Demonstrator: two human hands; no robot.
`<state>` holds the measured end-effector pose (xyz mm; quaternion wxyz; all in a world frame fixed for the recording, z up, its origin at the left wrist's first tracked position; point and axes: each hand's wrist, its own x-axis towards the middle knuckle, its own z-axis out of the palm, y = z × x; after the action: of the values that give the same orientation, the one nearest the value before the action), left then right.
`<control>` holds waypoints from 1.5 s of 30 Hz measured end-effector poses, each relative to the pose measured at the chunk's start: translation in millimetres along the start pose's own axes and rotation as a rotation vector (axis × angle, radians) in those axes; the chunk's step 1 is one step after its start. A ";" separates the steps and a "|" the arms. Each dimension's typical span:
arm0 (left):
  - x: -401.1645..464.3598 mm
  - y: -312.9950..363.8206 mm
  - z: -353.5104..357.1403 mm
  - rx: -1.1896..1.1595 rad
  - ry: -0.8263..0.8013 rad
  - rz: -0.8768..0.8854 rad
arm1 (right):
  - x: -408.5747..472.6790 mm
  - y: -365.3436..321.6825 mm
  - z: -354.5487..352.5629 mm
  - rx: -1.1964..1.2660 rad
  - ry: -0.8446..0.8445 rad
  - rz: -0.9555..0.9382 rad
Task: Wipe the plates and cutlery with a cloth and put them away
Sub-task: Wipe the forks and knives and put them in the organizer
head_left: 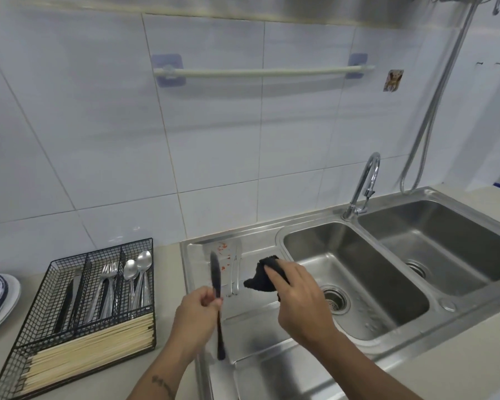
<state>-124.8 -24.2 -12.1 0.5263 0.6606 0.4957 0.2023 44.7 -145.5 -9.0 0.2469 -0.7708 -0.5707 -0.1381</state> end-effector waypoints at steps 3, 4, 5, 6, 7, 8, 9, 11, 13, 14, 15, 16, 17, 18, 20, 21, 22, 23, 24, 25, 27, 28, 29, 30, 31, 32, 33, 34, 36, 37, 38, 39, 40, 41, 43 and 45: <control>3.7 22.7 7.7 -0.186 0.070 -0.051 | -0.8 -17.7 1.8 0.013 -0.008 0.017; 4.4 29.5 9.8 -0.248 0.085 -0.054 | -1.7 -24.6 3.7 0.014 -0.020 0.033; 3.6 36.8 10.9 -0.301 0.096 -0.050 | -3.2 -31.9 6.1 0.019 -0.037 0.046; 1.9 43.4 11.1 -0.353 0.106 -0.046 | -5.0 -38.9 8.9 0.025 -0.058 0.049; 0.8 48.2 10.4 -0.411 0.116 -0.051 | -7.5 -44.2 11.9 0.029 -0.082 0.046; 0.0 51.3 9.4 -0.475 0.125 -0.071 | -10.7 -47.0 14.8 0.034 -0.106 0.040; 0.2 51.8 7.8 -0.540 0.129 -0.099 | -13.6 -47.5 16.8 0.042 -0.129 0.041; 0.5 49.1 4.0 -0.654 0.137 -0.159 | -16.1 -44.0 17.5 0.057 -0.164 0.074; -0.9 44.7 1.7 -0.714 0.142 -0.200 | -15.8 -42.4 16.7 0.057 -0.182 0.108; -2.4 43.9 1.7 -0.733 0.139 -0.208 | -14.8 -44.1 15.5 0.053 -0.186 0.108; -4.1 43.8 2.5 -0.746 0.134 -0.206 | -13.6 -47.3 14.5 0.046 -0.187 0.102; -6.0 44.6 4.0 -0.749 0.126 -0.196 | -12.1 -50.8 13.6 0.041 -0.184 0.093; -6.7 44.5 5.6 -0.745 0.121 -0.180 | -10.4 -53.5 12.8 0.035 -0.176 0.084; -7.5 45.2 6.6 -0.740 0.119 -0.164 | -9.1 -55.3 11.8 0.028 -0.167 0.076; -6.6 44.9 6.3 -0.748 0.119 -0.144 | -8.1 -54.4 9.4 0.013 -0.161 0.055; -5.6 43.7 5.2 -0.759 0.119 -0.144 | -8.9 -51.4 9.4 -0.001 -0.164 0.041; -4.8 42.1 3.8 -0.768 0.125 -0.153 | -9.9 -46.8 10.4 -0.019 -0.170 0.032; -3.6 40.1 2.3 -0.771 0.137 -0.167 | -11.4 -41.8 11.4 -0.037 -0.180 0.032; -2.3 37.7 0.8 -0.774 0.151 -0.184 | -13.0 -37.0 12.0 -0.055 -0.191 0.044; -1.0 35.2 -0.4 -0.781 0.162 -0.202 | -14.3 -33.1 12.5 -0.073 -0.199 0.060; 0.3 32.6 -1.0 -0.806 0.173 -0.231 | -13.3 -32.7 11.6 -0.094 -0.195 0.066; -0.6 33.3 -0.1 -0.824 0.172 -0.235 | -11.3 -37.0 11.3 -0.095 -0.186 0.050; -1.6 34.5 1.8 -0.835 0.168 -0.229 | -8.8 -43.1 11.4 -0.096 -0.177 0.023; -3.6 36.9 3.8 -0.837 0.162 -0.212 | -6.4 -49.4 11.9 -0.102 -0.173 -0.003; -5.1 38.8 5.5 -0.833 0.159 -0.191 | -5.1 -53.8 13.8 -0.109 -0.170 -0.017; -5.9 39.8 6.3 -0.832 0.161 -0.175 | -4.6 -54.4 16.2 -0.112 -0.165 -0.023; -5.3 39.2 6.0 -0.832 0.173 -0.169 | -5.1 -51.8 18.5 -0.112 -0.162 -0.021; -3.7 37.7 4.0 -0.833 0.190 -0.169 | -5.5 -47.2 20.1 -0.105 -0.163 -0.012; 0.3 31.9 -0.5 -0.838 0.222 -0.178 | -5.8 -38.9 19.6 -0.088 -0.186 0.018; 1.4 29.3 -1.6 -0.844 0.227 -0.183 | -5.1 -38.3 18.7 -0.084 -0.188 0.023; 1.1 28.8 -1.6 -0.857 0.221 -0.187 | -3.4 -41.2 17.1 -0.082 -0.181 0.009; 0.2 29.3 -0.8 -0.872 0.210 -0.189 | -0.7 -46.2 15.9 -0.080 -0.176 -0.016; -1.2 30.9 0.6 -0.885 0.199 -0.189 | 1.9 -51.8 15.9 -0.076 -0.175 -0.047; -2.3 32.1 2.1 -0.892 0.194 -0.189 | 3.7 -56.4 16.7 -0.072 -0.175 -0.075; -2.9 32.6 2.5 -0.896 0.216 -0.191 | 3.3 -56.0 20.2 -0.068 -0.197 -0.097; -0.7 29.3 -3.4 -0.853 0.275 -0.177 | -0.5 -45.7 20.9 -0.043 -0.223 -0.058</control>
<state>-114.8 -21.8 15.5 0.6958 0.3070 0.4878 0.4285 -0.2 -124.3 -16.6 0.1613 -0.7698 -0.6135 -0.0707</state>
